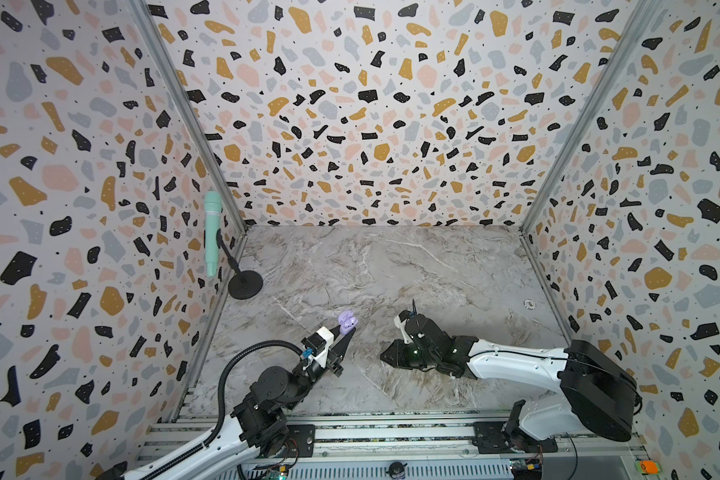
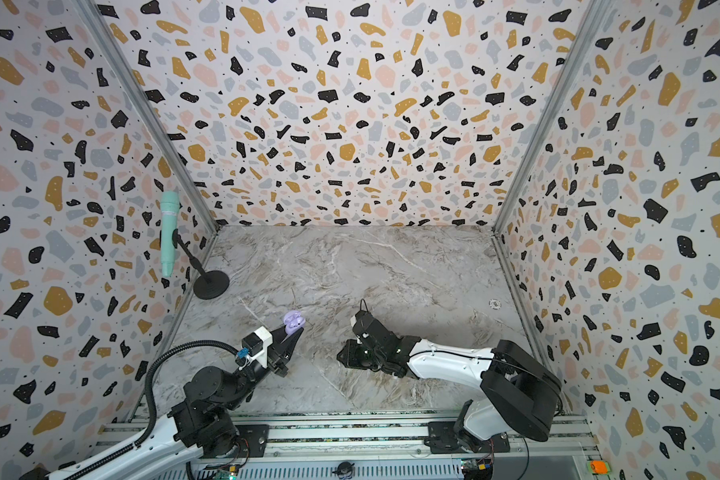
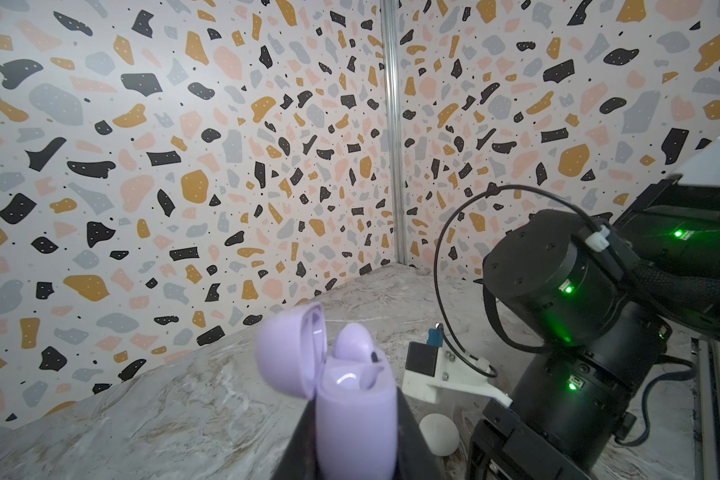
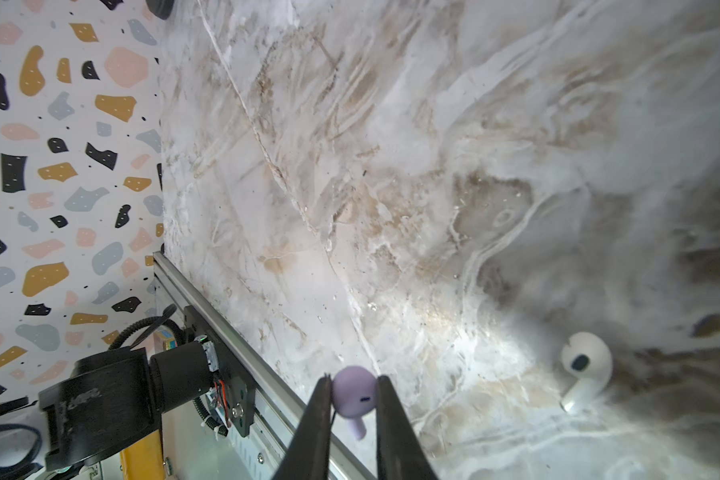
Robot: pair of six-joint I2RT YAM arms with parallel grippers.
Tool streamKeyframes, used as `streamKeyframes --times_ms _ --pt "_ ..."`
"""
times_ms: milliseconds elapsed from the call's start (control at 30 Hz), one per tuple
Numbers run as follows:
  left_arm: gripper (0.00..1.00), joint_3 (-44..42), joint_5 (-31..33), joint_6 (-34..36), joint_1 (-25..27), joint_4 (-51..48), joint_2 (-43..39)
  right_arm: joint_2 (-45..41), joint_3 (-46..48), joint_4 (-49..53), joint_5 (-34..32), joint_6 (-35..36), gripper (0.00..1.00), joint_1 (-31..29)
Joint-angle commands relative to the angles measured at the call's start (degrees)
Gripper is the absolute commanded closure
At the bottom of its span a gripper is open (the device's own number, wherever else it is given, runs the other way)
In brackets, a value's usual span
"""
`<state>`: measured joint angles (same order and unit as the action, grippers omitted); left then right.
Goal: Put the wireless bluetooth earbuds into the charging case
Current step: 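Lift the lavender earbud and carry it toward the case in the left gripper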
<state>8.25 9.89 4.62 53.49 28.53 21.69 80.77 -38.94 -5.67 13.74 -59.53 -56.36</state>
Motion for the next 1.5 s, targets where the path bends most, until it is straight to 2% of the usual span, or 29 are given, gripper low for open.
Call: streamKeyframes --times_ms 0,600,1033,1233,1467 --pt "1.0 1.24 -0.4 -0.94 0.38 3.53 0.84 -2.93 0.83 -1.29 0.76 1.67 0.8 0.65" --pt "1.0 1.86 -0.62 -3.14 0.38 5.0 7.24 -12.37 2.51 -2.13 1.01 5.95 0.8 1.95" --pt "1.0 1.85 -0.36 -4.58 0.38 6.03 8.97 -16.25 -2.43 0.39 0.02 9.24 0.8 1.54" --pt "1.0 4.64 -2.75 -8.92 0.38 6.5 10.93 -17.8 -3.69 1.11 -1.06 10.57 0.8 1.51" --pt "1.0 3.63 -1.24 -15.88 0.39 6.68 11.22 -19.57 -5.34 2.17 -1.26 12.37 0.8 1.51"
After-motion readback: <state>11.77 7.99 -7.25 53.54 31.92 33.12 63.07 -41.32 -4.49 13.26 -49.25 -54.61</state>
